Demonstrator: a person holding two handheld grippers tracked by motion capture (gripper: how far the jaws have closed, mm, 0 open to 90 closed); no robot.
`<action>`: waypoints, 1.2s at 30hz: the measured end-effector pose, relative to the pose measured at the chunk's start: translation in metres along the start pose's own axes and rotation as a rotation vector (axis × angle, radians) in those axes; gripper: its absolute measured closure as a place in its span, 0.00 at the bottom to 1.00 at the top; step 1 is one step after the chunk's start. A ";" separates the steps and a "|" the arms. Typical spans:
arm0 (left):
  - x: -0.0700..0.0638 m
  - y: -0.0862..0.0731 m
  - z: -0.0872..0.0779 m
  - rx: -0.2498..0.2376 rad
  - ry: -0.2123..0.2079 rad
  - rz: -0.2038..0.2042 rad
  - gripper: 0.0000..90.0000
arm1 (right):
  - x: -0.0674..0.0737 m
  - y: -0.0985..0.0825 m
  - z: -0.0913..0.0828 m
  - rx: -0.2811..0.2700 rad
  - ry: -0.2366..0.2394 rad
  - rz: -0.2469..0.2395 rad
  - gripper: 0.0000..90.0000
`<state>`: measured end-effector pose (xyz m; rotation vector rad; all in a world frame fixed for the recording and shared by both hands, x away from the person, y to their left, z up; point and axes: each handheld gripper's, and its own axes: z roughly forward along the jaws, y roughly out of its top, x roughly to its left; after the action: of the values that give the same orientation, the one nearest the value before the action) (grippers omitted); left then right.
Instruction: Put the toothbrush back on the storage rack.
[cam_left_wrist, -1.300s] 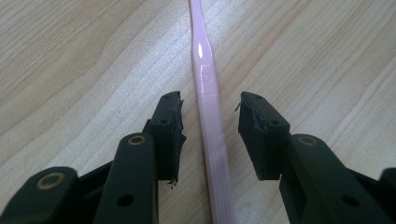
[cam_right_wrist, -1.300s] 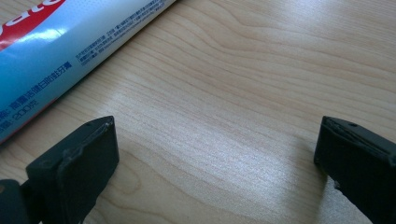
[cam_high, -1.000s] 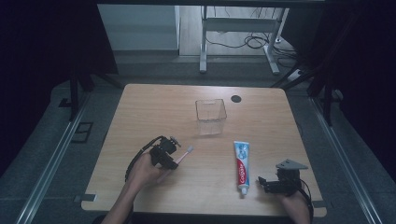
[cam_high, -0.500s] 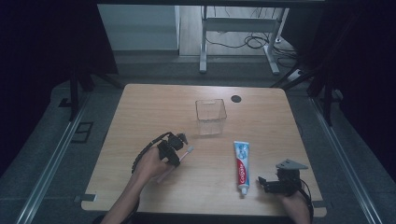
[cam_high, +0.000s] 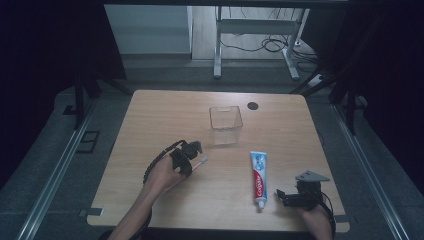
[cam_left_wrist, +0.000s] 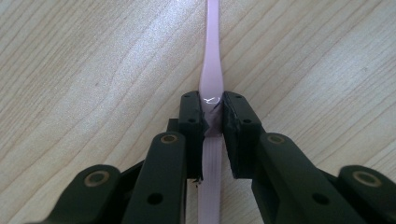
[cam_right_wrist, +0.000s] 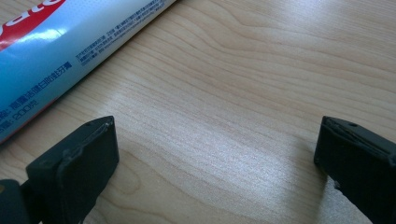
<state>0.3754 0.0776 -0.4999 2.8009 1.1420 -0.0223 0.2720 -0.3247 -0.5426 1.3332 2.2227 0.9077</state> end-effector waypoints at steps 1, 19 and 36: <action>0.000 0.000 0.000 0.000 0.000 0.002 0.87 | 0.000 0.000 0.000 0.000 0.000 0.000 0.00; 0.001 0.002 -0.024 -0.108 -0.029 0.025 0.88 | 0.000 0.000 0.000 0.000 0.000 0.000 0.00; 0.003 0.004 -0.062 -0.293 -0.056 0.057 0.88 | 0.000 0.000 0.000 -0.001 0.000 0.000 0.00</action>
<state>0.3786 0.0835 -0.4386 2.5550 0.9648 0.0659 0.2721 -0.3247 -0.5426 1.3326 2.2219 0.9089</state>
